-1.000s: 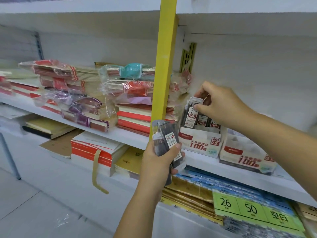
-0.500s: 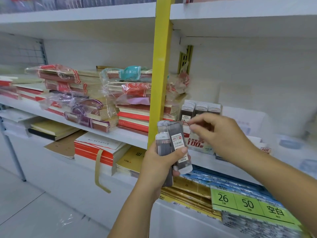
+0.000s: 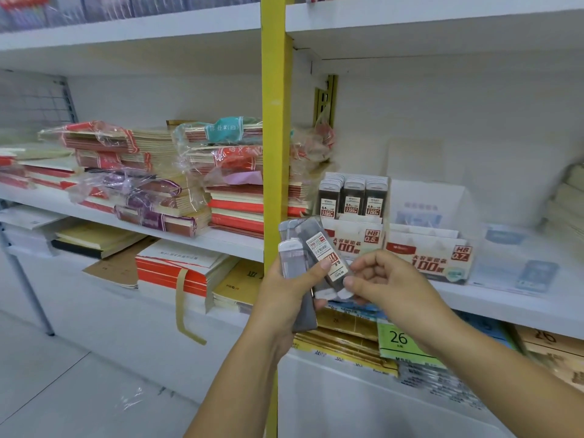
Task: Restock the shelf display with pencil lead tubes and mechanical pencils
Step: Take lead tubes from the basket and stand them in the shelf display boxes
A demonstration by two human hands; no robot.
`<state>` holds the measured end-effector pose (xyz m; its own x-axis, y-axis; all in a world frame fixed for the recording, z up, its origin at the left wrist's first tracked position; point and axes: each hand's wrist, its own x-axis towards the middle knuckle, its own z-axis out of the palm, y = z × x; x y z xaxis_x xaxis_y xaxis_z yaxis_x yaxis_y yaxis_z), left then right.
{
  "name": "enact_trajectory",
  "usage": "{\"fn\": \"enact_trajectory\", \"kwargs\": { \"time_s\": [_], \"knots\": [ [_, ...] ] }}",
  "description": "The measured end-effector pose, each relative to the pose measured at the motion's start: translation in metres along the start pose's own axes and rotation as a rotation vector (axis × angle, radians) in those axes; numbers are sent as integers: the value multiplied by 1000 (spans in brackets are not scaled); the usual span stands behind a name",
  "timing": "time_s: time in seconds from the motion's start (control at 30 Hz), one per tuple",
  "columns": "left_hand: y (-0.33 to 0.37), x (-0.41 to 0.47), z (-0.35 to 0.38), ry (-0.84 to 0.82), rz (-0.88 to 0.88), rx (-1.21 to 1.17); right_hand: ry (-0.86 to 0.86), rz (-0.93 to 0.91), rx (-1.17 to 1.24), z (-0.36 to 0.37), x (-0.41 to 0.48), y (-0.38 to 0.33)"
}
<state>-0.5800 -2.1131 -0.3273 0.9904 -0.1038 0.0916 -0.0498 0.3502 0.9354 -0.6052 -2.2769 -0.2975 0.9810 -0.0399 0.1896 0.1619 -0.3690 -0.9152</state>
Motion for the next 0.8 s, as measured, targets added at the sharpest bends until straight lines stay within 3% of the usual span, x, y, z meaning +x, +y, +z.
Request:
{"fn": "enact_trajectory", "kwargs": {
  "time_s": [0.17,0.3,0.5,0.63,0.8],
  "knots": [
    [3,4,-12,-10,15,-3,75,-57,-7,-20,2,-6],
    [4,5,-17,-29,19,-9,124,-108,123,-41,12,-29],
    [2,10,-18,-49,14,-71,168,-229,44,-52,33,-55],
    [0,16,-21,-15,39,-78,250,-399,-120,-52,56,-72],
    [-1,20,-25,10,62,-55,218,-604,-478,-43,84,-95]
  ]
}}
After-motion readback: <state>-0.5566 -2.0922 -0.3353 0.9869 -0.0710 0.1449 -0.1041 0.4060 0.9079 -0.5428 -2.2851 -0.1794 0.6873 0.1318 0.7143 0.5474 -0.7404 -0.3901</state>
